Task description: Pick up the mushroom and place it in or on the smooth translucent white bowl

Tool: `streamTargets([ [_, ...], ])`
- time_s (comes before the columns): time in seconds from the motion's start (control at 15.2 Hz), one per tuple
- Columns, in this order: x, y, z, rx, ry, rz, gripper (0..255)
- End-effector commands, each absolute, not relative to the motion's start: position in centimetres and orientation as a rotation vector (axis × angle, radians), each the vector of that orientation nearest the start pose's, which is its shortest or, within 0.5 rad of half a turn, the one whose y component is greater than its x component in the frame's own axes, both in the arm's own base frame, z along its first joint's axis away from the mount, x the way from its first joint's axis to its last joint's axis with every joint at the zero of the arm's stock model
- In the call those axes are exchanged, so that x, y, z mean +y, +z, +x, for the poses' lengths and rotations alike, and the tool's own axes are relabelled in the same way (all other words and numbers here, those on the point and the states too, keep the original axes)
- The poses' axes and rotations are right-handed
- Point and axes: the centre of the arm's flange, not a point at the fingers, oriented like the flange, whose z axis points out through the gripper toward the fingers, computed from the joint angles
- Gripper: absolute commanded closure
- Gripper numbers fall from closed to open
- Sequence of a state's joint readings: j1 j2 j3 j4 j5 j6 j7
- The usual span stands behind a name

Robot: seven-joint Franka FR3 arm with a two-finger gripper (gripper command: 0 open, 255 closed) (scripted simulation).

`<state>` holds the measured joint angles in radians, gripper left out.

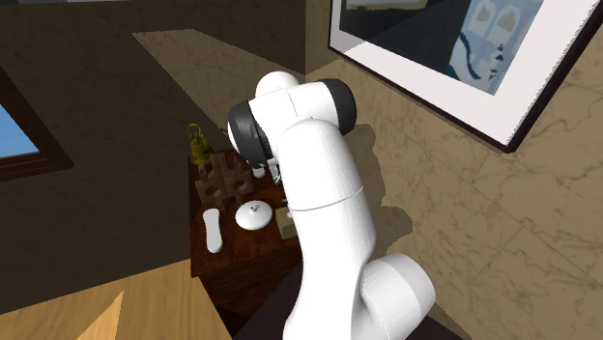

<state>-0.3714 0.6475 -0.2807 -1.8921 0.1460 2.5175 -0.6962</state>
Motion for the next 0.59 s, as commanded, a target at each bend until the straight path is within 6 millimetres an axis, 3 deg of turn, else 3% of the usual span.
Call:
streamTargets([
  [0.0,-37.9,17.0,50.5,0.031,0.073,-3.211,255],
  [0.33,-37.9,17.0,50.5,0.031,0.073,-3.211,255],
  [0.4,-37.9,17.0,50.5,0.031,0.073,-3.211,0],
  [0.53,-39.5,18.9,47.8,0.133,-0.019,-3.14,0],
])
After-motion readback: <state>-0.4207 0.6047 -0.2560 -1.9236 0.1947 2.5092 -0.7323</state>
